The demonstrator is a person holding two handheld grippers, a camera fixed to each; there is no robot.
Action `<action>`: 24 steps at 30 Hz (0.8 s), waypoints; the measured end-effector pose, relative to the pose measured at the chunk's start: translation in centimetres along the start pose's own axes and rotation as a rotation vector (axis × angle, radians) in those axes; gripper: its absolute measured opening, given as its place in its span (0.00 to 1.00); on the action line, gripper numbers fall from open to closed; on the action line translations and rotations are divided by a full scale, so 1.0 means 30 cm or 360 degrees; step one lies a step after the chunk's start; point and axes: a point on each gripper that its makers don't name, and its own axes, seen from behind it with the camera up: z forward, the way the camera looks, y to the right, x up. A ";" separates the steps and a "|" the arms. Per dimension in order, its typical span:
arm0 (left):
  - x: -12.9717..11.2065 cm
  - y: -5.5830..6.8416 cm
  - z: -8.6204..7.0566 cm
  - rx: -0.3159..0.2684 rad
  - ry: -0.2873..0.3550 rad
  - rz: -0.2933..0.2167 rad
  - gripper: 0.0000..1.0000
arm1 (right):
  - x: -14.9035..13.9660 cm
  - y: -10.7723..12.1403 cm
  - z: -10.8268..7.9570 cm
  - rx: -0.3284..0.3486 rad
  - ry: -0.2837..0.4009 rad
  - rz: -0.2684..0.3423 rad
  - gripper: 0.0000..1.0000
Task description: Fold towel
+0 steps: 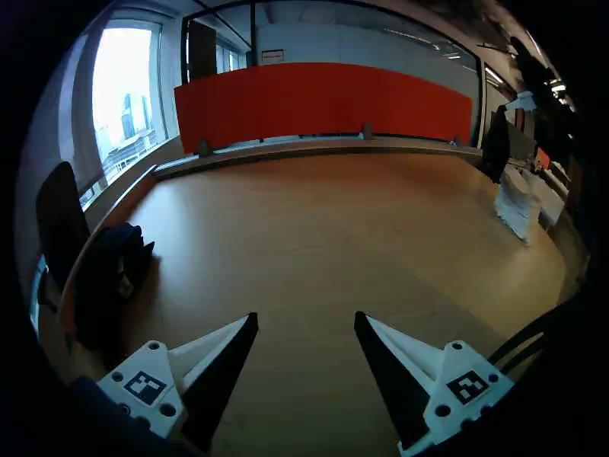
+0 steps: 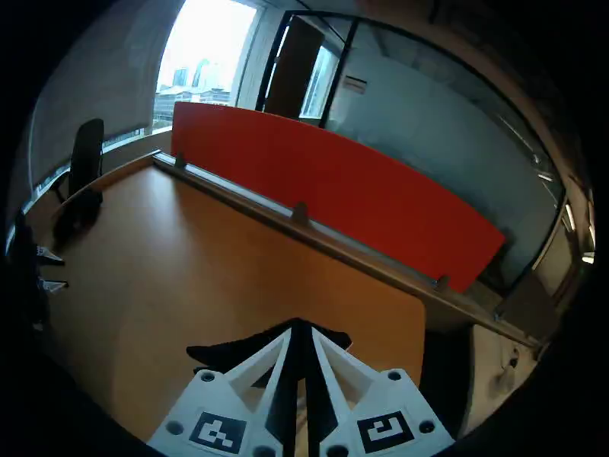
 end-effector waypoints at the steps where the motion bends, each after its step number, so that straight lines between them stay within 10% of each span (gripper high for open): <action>1: 0.002 0.001 0.001 -0.0001 0.0000 0.0002 0.94 | 0.000 0.012 -0.001 -0.0008 0.0000 0.0005 0.04; 24: 0.026 0.016 0.010 -0.0010 0.0001 0.0020 0.94 | -0.045 0.213 -0.045 -0.0154 -0.0040 0.0063 0.04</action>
